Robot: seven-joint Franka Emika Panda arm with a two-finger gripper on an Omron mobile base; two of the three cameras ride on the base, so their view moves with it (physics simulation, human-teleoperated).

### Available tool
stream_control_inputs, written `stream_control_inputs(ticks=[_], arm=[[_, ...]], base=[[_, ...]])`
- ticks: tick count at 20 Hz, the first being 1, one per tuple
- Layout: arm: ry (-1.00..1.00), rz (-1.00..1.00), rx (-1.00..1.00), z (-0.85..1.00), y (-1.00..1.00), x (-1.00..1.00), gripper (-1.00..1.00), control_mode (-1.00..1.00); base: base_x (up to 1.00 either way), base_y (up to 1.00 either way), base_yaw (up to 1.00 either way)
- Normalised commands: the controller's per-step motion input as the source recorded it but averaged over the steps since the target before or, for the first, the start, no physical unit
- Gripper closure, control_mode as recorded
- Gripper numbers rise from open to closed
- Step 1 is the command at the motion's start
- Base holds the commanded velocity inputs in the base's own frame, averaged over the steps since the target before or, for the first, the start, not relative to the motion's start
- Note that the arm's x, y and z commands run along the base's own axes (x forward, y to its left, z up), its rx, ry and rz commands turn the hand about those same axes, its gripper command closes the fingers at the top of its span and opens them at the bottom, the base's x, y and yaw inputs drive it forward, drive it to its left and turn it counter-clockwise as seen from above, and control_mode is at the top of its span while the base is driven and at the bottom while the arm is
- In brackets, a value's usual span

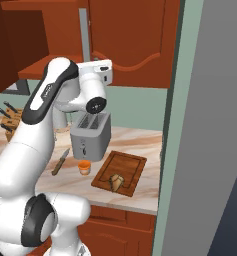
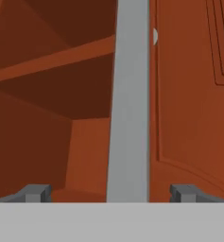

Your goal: Pick the bread, place it on the cutting board, pick the jam, place it on the counter, and close the cabinet.

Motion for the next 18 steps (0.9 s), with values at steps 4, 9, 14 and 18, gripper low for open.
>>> stream_control_inputs(ticks=[4, 9, 14, 18], arm=[[0.00, -0.09, 0.00, 0.00, 0.00, 0.20, -1.00, -1.00], [0.00, -0.07, 0.00, 0.00, 0.00, 0.32, -1.00, -1.00], [-0.01, -0.06, 0.00, 0.00, 0.00, 0.31, -1.00, -1.00], [0.00, -0.06, 0.00, 0.00, 0.00, 0.27, -1.00, -1.00]], base=[[0.00, 0.00, 0.00], [0.00, 0.00, 0.00], [0.00, 0.00, 0.00], [0.00, 0.00, 0.00]])
